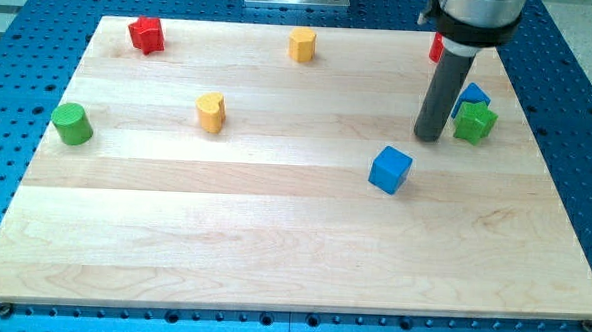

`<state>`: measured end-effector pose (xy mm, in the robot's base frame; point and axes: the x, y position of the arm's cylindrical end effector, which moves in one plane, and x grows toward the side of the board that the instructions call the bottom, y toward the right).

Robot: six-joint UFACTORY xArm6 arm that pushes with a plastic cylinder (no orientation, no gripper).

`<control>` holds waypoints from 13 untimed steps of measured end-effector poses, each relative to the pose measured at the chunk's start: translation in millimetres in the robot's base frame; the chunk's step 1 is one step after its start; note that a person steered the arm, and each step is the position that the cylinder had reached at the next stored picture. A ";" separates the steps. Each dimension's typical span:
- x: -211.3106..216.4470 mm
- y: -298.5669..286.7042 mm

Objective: Make a triangle with blue blocks and green star

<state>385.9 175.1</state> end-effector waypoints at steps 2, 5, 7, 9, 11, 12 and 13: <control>-12.9 67.3; 9.7 169.6; -22.2 104.1; -48.3 104.6; -62.4 115.6; -62.7 86.6; -60.3 44.1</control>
<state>325.6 219.2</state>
